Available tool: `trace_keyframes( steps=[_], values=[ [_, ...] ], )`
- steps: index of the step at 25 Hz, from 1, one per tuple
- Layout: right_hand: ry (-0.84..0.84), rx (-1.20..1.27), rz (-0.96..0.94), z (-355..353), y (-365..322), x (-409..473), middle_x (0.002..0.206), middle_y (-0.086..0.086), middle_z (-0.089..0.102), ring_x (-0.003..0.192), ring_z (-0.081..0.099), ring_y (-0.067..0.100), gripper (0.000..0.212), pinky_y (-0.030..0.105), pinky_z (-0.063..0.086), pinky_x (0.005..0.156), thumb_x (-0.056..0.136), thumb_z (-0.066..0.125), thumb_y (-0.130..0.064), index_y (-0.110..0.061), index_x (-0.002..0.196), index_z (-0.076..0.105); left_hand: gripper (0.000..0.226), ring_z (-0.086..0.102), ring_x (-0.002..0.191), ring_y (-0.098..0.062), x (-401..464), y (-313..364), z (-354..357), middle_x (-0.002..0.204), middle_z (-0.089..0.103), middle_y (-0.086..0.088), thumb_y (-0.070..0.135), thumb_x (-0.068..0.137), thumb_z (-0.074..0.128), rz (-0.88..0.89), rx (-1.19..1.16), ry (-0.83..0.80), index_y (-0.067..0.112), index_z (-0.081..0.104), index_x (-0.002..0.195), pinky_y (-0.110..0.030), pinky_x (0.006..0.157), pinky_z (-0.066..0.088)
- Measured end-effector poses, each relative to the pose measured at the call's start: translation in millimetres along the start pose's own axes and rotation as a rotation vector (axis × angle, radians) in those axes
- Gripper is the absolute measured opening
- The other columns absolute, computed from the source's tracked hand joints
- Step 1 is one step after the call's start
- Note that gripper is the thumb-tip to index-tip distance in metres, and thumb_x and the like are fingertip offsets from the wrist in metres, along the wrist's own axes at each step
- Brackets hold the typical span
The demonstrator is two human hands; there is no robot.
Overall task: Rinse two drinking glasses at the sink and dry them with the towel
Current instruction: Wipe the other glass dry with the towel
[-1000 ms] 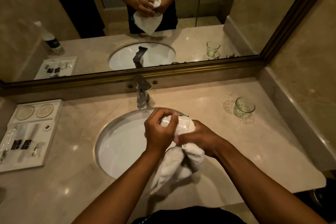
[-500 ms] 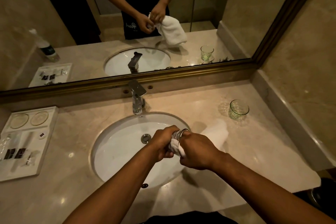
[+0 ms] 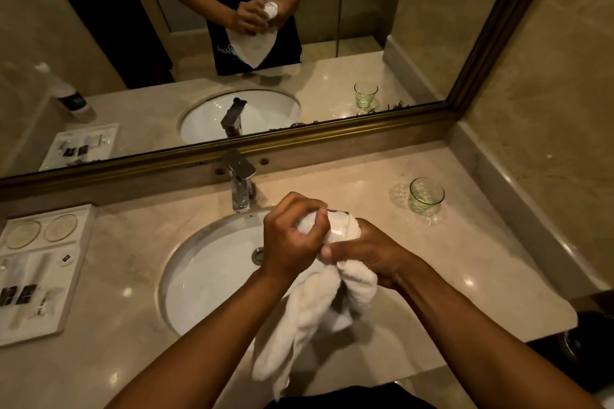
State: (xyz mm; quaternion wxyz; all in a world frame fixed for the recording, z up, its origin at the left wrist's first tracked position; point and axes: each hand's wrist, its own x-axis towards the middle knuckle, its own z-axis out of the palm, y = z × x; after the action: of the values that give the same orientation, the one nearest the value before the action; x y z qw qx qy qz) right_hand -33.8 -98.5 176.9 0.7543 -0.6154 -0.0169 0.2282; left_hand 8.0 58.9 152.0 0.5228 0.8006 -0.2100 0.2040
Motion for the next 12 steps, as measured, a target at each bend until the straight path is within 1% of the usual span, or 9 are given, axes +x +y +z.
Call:
trace_keyframes(
  steps=[1, 2, 4, 6, 7, 8, 9, 10, 12],
  values=[
    [0.008, -0.092, -0.013, 2, -3, 0, 0.117, 0.017, 0.071, 0.109, 0.066, 0.029, 0.055, 0.042, 0.052, 0.096, 0.070, 0.082, -0.010, -0.008, 0.123, 0.065, 0.022, 0.067, 0.078, -0.014, -1, 1, 0, 0.084, 0.073, -0.003, 0.024, 0.088, 0.064, -0.076, -0.021, 0.028, 0.006, 0.077, 0.084, -0.024, 0.072, 0.052],
    [0.018, -0.185, -0.018, 2, -7, -2, 0.115, 0.011, 0.073, 0.109, 0.068, 0.023, 0.054, 0.037, 0.054, 0.094, 0.070, 0.086, -0.012, -0.012, 0.121, 0.067, 0.022, 0.068, 0.078, -0.013, -3, 3, 2, 0.082, 0.074, -0.001, 0.025, 0.086, 0.063, -0.168, -0.051, 0.047, 0.009, 0.076, 0.082, -0.024, 0.072, 0.052],
    [0.020, -0.384, 0.006, 5, -18, -5, 0.098, -0.009, 0.076, 0.095, 0.069, 0.004, 0.045, 0.021, 0.053, 0.083, 0.069, 0.090, -0.011, -0.023, 0.108, 0.070, 0.020, 0.068, 0.073, -0.014, -5, 4, 7, 0.074, 0.074, 0.004, 0.026, 0.083, 0.063, -0.416, -0.123, 0.058, 0.014, 0.074, 0.074, -0.027, 0.069, 0.053],
    [0.003, -0.640, 0.026, 8, -25, -8, 0.086, -0.018, 0.071, 0.083, 0.064, -0.008, 0.037, 0.010, 0.048, 0.074, 0.067, 0.092, -0.016, -0.028, 0.094, 0.068, 0.022, 0.058, 0.057, -0.020, -2, 4, 11, 0.059, 0.064, 0.004, 0.026, 0.081, 0.064, -0.721, -0.180, -0.007, 0.016, 0.066, 0.061, -0.031, 0.054, 0.046],
    [-0.019, -0.788, 0.034, 12, -24, -8, 0.084, -0.019, 0.068, 0.080, 0.063, -0.010, 0.034, 0.007, 0.045, 0.071, 0.067, 0.091, -0.020, -0.029, 0.088, 0.066, 0.024, 0.049, 0.049, -0.022, 1, 4, 10, 0.054, 0.057, 0.001, 0.027, 0.079, 0.063, -0.897, -0.204, -0.083, 0.015, 0.062, 0.059, -0.029, 0.047, 0.038],
    [-0.045, -0.963, 0.039, 16, -20, -8, 0.087, -0.018, 0.066, 0.082, 0.063, -0.008, 0.033, 0.008, 0.045, 0.071, 0.067, 0.090, -0.025, -0.029, 0.088, 0.065, 0.022, 0.042, 0.044, -0.022, 1, 3, 9, 0.051, 0.052, -0.002, 0.029, 0.078, 0.062, -1.079, -0.223, -0.187, 0.016, 0.061, 0.061, -0.025, 0.044, 0.032],
    [-0.063, -1.160, 0.027, 19, -11, -7, 0.095, -0.013, 0.067, 0.087, 0.064, 0.001, 0.035, 0.015, 0.049, 0.074, 0.068, 0.088, -0.030, -0.028, 0.095, 0.066, 0.020, 0.039, 0.042, -0.021, 0, 1, 7, 0.051, 0.049, -0.003, 0.031, 0.080, 0.061, -1.237, -0.234, -0.297, 0.015, 0.060, 0.066, -0.021, 0.044, 0.027],
    [-0.078, -1.334, 0.010, 21, 1, -4, 0.105, -0.005, 0.067, 0.092, 0.065, 0.013, 0.039, 0.026, 0.053, 0.076, 0.070, 0.083, -0.031, -0.025, 0.104, 0.065, 0.019, 0.039, 0.040, -0.019, -5, -4, 6, 0.050, 0.048, -0.002, 0.032, 0.082, 0.060, -1.340, -0.241, -0.387, 0.016, 0.060, 0.071, -0.019, 0.045, 0.026],
    [-0.083, -1.485, -0.022, 20, 17, -2, 0.114, 0.004, 0.065, 0.096, 0.064, 0.026, 0.037, 0.031, 0.052, 0.073, 0.073, 0.074, -0.025, -0.019, 0.109, 0.064, 0.020, 0.042, 0.040, -0.016, -11, -11, 3, 0.051, 0.049, -0.001, 0.035, 0.084, 0.059, -1.424, -0.276, -0.485, 0.017, 0.060, 0.075, -0.018, 0.046, 0.026]
  ],
)
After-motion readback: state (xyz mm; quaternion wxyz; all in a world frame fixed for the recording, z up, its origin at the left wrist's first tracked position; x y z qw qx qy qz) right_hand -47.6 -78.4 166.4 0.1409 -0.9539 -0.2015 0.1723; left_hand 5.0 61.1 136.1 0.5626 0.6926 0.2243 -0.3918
